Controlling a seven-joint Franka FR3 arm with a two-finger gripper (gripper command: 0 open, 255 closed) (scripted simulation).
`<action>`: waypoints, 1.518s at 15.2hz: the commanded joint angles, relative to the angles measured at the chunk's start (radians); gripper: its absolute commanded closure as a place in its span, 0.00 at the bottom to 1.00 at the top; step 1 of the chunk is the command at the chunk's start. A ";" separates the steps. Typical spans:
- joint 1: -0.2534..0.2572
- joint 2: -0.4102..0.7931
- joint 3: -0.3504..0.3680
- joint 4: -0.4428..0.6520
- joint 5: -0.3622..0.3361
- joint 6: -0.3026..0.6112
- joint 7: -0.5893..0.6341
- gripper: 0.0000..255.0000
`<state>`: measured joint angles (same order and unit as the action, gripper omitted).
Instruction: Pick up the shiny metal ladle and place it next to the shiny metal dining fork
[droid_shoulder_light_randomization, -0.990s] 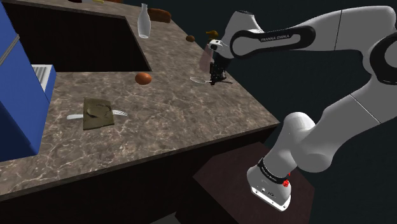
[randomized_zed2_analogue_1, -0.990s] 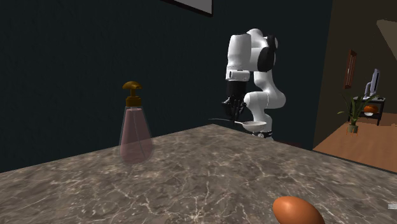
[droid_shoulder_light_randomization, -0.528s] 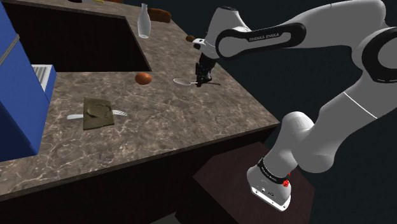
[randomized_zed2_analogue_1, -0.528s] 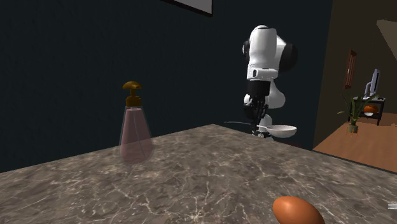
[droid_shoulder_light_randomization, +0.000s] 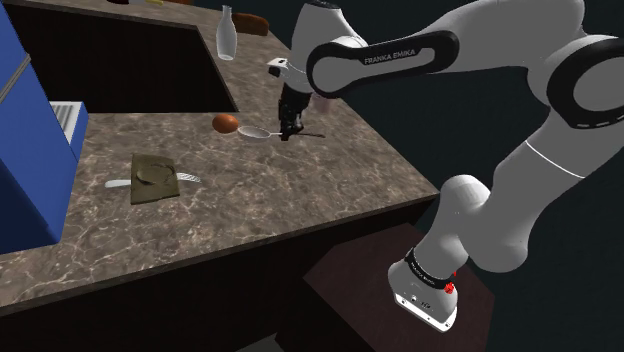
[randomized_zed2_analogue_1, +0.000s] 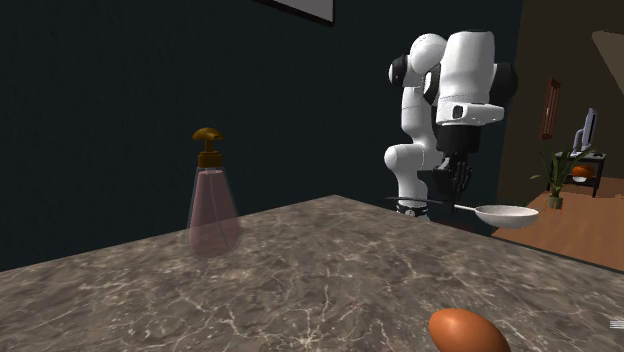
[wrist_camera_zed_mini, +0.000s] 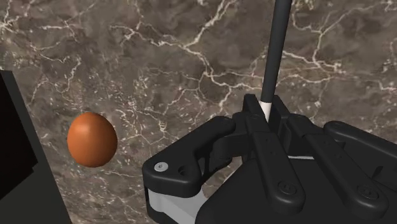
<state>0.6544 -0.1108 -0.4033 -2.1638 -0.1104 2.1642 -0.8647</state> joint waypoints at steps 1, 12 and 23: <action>0.021 0.051 0.019 0.050 0.022 -0.005 0.029 1.00; 0.096 0.302 0.098 0.343 0.099 -0.067 0.151 1.00; 0.091 0.356 0.102 0.260 0.116 0.067 0.146 1.00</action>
<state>0.7453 0.2391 -0.3019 -1.8970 0.0036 2.2185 -0.7189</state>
